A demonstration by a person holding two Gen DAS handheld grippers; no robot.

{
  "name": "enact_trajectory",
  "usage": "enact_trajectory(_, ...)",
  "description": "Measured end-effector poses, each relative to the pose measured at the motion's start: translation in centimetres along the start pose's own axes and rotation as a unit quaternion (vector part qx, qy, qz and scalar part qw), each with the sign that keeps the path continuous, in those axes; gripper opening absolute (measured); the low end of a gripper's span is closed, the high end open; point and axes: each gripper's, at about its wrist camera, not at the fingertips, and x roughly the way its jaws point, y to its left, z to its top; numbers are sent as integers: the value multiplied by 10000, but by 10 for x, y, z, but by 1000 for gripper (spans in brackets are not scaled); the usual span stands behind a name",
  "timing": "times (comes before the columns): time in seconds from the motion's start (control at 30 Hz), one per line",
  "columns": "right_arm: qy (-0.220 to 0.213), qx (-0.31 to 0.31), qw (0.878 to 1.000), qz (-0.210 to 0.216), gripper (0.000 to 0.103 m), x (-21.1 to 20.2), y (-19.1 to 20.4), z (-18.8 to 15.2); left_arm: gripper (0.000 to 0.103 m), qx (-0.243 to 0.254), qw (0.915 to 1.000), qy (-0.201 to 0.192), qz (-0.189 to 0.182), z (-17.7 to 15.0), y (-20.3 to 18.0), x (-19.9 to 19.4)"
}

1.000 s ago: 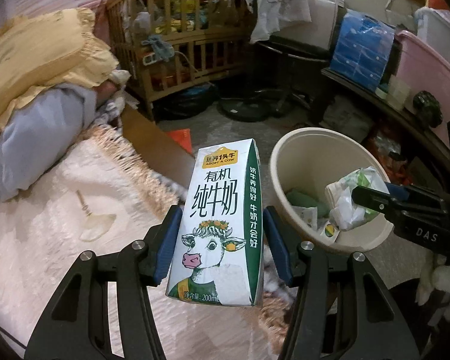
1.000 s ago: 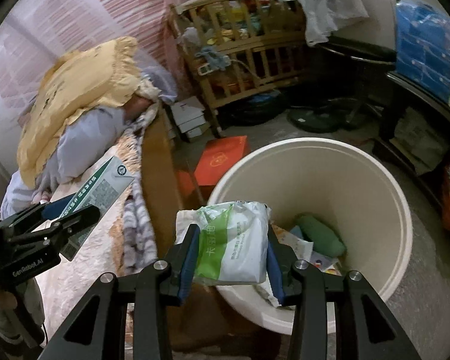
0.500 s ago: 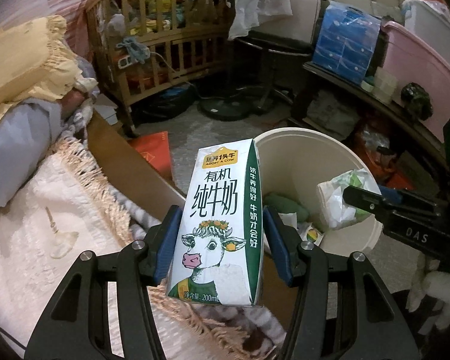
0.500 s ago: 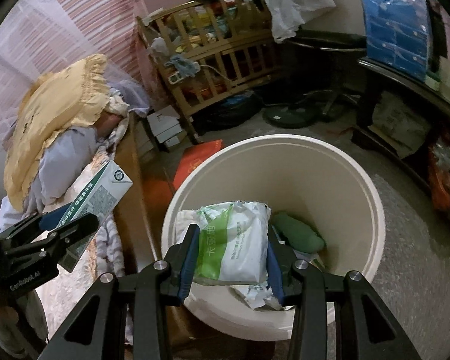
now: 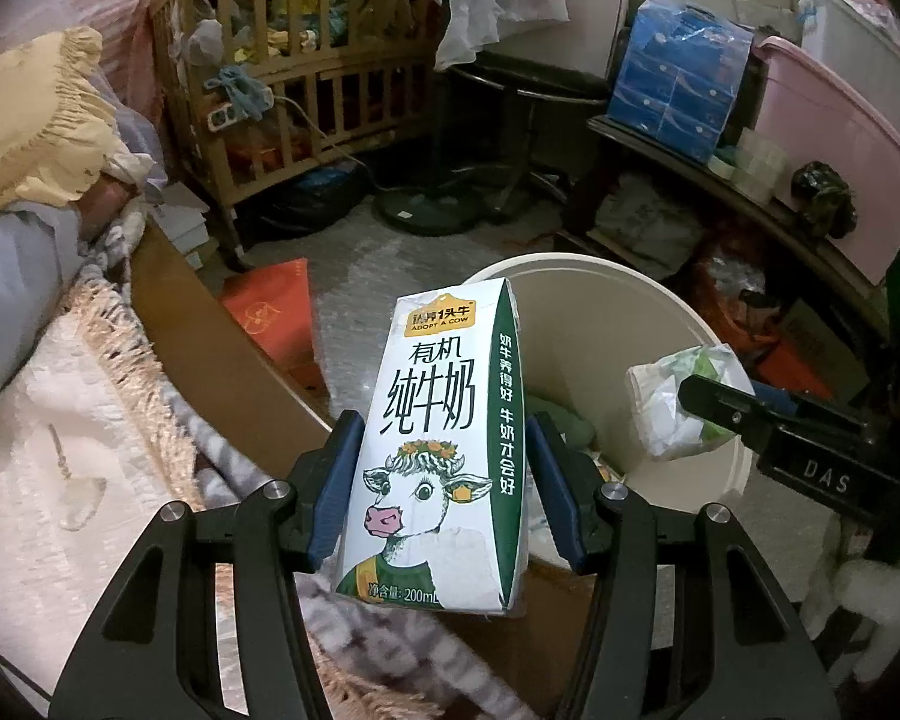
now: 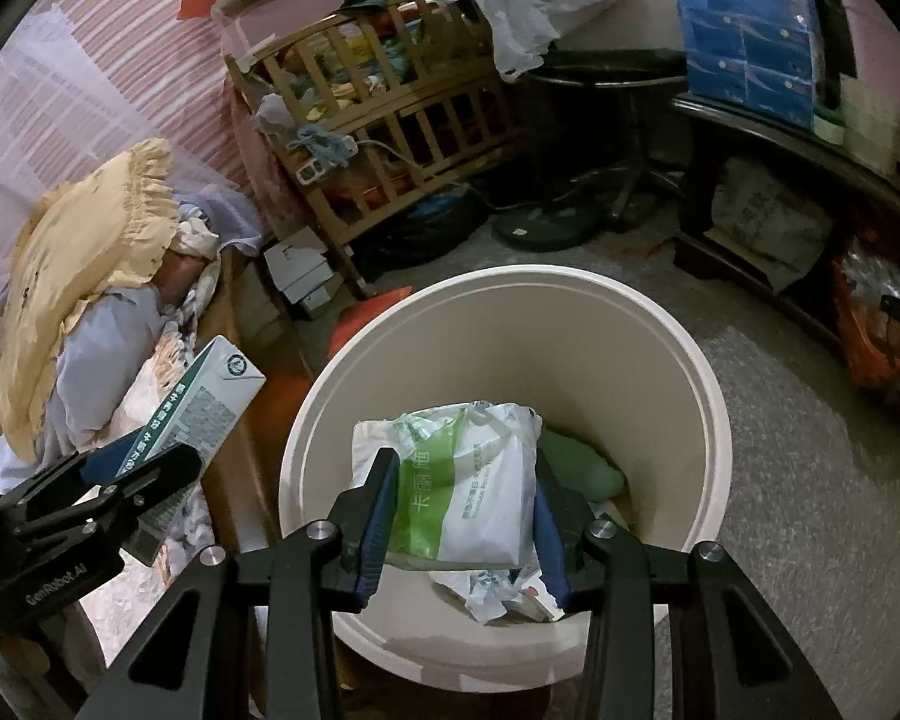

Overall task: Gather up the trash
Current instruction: 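Carry the milk carton and tissue pack over the white bucket, then open both tools to drop the carton and tissue pack into the bucket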

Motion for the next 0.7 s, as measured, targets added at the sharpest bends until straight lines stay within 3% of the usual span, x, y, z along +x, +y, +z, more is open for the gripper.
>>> enact_trajectory(0.7, 43, 254, 9995, -196, 40, 8, -16, 0, 54, -182, 9996, 157, -120, 5, -6, 26)
